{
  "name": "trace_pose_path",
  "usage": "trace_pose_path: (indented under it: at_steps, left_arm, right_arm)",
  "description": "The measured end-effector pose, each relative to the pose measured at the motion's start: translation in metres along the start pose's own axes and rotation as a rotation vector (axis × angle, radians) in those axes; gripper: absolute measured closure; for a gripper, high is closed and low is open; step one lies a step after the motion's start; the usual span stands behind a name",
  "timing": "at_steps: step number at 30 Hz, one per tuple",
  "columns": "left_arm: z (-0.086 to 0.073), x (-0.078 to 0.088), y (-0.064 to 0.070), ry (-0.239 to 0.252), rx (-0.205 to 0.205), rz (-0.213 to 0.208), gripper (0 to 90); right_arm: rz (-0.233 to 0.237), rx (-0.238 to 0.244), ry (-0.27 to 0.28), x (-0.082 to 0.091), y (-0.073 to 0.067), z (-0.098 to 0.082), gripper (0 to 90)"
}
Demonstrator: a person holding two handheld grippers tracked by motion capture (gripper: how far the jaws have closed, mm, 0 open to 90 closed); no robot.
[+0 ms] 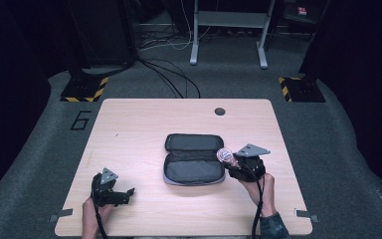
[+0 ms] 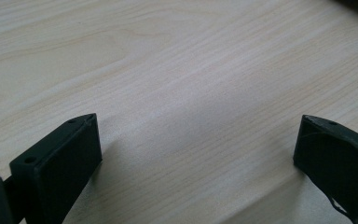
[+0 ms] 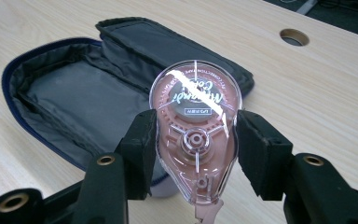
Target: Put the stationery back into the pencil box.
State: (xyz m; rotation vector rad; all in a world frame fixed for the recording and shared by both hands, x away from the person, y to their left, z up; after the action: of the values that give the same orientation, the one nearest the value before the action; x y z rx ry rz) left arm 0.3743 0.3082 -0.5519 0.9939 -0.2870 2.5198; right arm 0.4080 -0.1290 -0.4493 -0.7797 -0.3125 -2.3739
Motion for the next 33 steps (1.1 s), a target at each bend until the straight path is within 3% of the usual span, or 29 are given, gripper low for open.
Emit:
trace_pose_path:
  at_steps: [19, 33]
  left_arm:
    - [0.0, 0.0, 0.0, 0.0, 0.001, -0.001, 0.8]
    - [0.0, 0.0, 0.0, 0.0, 0.001, -0.001, 0.8]
  right_arm:
    - [0.105, 0.054, -0.052, -0.048, -0.031, 0.019, 49.5]
    - [0.162, 0.048, -0.162, -0.092, -0.046, 0.01, 49.5]
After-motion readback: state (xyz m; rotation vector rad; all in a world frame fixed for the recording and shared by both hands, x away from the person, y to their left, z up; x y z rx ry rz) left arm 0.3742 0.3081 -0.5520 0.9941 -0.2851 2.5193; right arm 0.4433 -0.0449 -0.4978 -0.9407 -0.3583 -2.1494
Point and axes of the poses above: each handheld gripper's, and its own axes: x roughly backward along the jaws, z roughly out of its top, y roughly to its right, the point moved 3 cm from there along -x, roughly forward along the jaws, and after that the axes turned 2 degrees about z, right-handed, at the moved point
